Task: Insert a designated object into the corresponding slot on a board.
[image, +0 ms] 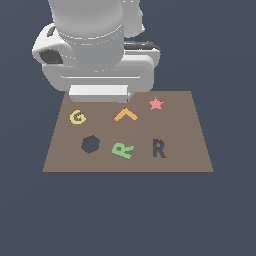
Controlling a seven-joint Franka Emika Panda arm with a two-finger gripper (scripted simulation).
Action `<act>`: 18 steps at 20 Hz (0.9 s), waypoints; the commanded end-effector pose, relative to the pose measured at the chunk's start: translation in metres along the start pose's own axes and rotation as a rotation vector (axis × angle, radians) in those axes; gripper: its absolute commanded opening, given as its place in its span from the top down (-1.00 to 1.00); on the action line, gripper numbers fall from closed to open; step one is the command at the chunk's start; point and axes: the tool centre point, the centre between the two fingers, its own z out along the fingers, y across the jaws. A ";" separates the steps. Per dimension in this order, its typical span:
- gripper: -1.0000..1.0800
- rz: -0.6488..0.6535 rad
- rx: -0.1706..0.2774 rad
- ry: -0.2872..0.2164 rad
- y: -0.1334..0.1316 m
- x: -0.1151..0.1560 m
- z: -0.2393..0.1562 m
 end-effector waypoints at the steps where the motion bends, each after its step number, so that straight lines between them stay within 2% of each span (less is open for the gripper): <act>1: -0.92 -0.035 0.000 0.000 0.001 0.003 0.003; 10: -0.92 -0.244 -0.002 0.004 0.004 0.021 0.021; 18: -0.92 -0.542 -0.005 0.009 0.001 0.047 0.047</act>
